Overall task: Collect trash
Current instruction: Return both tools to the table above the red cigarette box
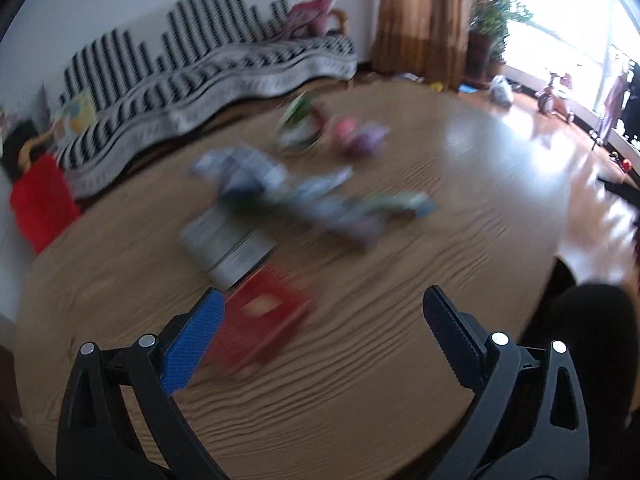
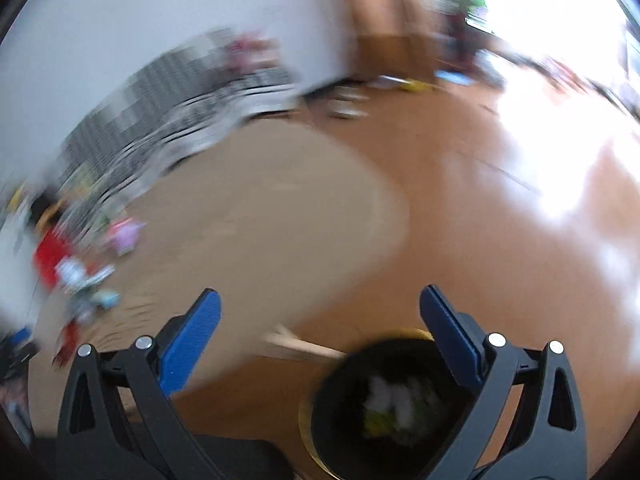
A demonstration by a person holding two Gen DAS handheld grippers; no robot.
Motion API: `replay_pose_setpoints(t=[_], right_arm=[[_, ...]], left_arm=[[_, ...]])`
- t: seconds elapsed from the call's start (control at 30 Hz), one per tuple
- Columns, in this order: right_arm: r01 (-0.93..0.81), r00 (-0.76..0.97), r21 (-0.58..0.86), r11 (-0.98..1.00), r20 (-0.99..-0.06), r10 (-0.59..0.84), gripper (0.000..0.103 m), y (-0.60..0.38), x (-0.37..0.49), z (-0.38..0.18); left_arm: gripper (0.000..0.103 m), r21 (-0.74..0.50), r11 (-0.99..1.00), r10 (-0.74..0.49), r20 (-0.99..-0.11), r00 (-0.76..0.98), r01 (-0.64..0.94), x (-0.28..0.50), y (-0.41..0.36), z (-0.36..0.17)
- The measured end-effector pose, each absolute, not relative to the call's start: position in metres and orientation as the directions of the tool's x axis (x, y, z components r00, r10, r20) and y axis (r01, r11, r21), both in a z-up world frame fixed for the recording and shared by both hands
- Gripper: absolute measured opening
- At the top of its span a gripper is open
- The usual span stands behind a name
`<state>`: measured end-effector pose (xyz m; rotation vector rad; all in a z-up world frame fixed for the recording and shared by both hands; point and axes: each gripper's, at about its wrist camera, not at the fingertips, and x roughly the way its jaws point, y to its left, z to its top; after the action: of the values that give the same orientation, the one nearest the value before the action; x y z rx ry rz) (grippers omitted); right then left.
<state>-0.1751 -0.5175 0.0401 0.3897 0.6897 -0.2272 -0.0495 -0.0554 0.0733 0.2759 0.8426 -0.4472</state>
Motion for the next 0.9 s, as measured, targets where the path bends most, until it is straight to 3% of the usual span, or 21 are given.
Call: replay_pose_setpoints(t=[0.1, 0.23, 0.37, 0.63, 0.9], right_arm=[[0.05, 0.701, 0.195, 0.98, -0.705, 0.105, 0.096, -0.449, -0.104, 0.059], [-0.252, 0.559, 0.093, 0.963, -0.798, 0.224, 0.096, -0.359, -0.034, 0.047], [-0.433, 0.472, -0.06, 0.9, -0.865, 0.169, 0.096, -0.289, 0.007, 0.017], [-0.468, 0.396, -0.024, 0.883, -0.899, 0.186, 0.098, -0.255, 0.059, -0.017], [-0.47, 0.508, -0.023, 0.883, -0.825, 0.248, 0.098, -0.261, 0.05, -0.022]], left_arm=[[0.097, 0.014, 0.88, -0.276, -0.798, 0.536, 0.474, -0.031, -0.021, 0.051], [0.096, -0.063, 0.895, -0.315, -0.788, 0.529, 0.441, -0.025, 0.004, 0.035], [0.096, -0.046, 0.879, -0.318, -0.798, 0.513, 0.474, -0.023, 0.004, 0.029], [0.096, 0.019, 0.857, -0.262, -0.845, 0.466, 0.516, 0.001, 0.001, 0.013], [0.097, 0.009, 0.847, -0.268, -0.856, 0.441, 0.532, 0.016, -0.008, 0.004]])
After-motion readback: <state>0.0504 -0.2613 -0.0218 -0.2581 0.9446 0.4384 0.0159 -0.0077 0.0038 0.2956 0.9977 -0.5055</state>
